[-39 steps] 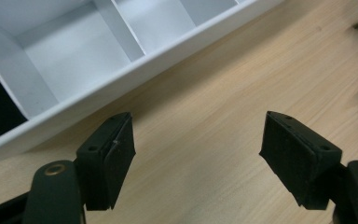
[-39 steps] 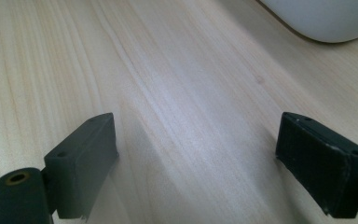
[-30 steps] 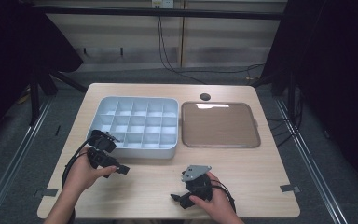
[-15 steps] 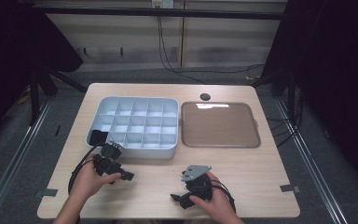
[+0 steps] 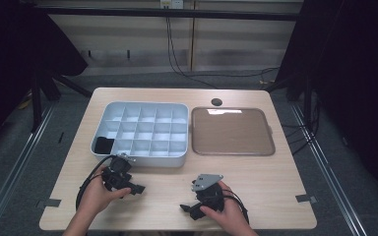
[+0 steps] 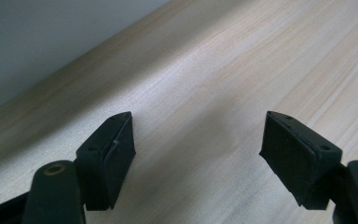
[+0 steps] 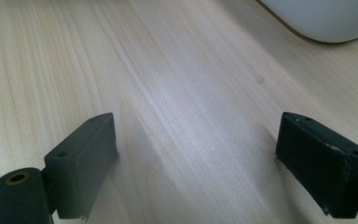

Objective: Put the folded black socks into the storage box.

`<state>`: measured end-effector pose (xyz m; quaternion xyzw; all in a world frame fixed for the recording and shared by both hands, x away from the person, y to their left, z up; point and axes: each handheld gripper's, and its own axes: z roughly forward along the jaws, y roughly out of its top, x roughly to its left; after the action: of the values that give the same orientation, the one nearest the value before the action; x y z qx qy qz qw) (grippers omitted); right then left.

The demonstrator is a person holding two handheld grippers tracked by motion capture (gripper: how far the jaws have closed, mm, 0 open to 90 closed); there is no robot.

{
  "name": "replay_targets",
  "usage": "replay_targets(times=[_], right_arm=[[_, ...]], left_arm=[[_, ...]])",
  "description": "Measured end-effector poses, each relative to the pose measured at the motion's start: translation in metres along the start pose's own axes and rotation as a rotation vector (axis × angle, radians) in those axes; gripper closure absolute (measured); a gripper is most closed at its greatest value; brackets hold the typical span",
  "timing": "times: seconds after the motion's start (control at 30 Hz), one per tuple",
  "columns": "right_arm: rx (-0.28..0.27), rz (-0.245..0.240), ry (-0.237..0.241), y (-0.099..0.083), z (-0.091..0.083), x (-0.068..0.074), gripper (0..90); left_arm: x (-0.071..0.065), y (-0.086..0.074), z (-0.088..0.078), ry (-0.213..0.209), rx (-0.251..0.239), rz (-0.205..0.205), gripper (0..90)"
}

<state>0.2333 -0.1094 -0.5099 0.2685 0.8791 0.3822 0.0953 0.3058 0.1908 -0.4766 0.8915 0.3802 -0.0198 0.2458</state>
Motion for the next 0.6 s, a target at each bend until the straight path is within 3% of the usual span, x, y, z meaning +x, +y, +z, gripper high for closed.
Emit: replay_targets(times=[0.6], right_arm=[[-0.001, -0.003, 0.001, 0.0, 0.0, 0.0, 11.7]], left_arm=[[-0.003, -0.015, 0.002, 0.018, -0.1, 0.092, 22.3]])
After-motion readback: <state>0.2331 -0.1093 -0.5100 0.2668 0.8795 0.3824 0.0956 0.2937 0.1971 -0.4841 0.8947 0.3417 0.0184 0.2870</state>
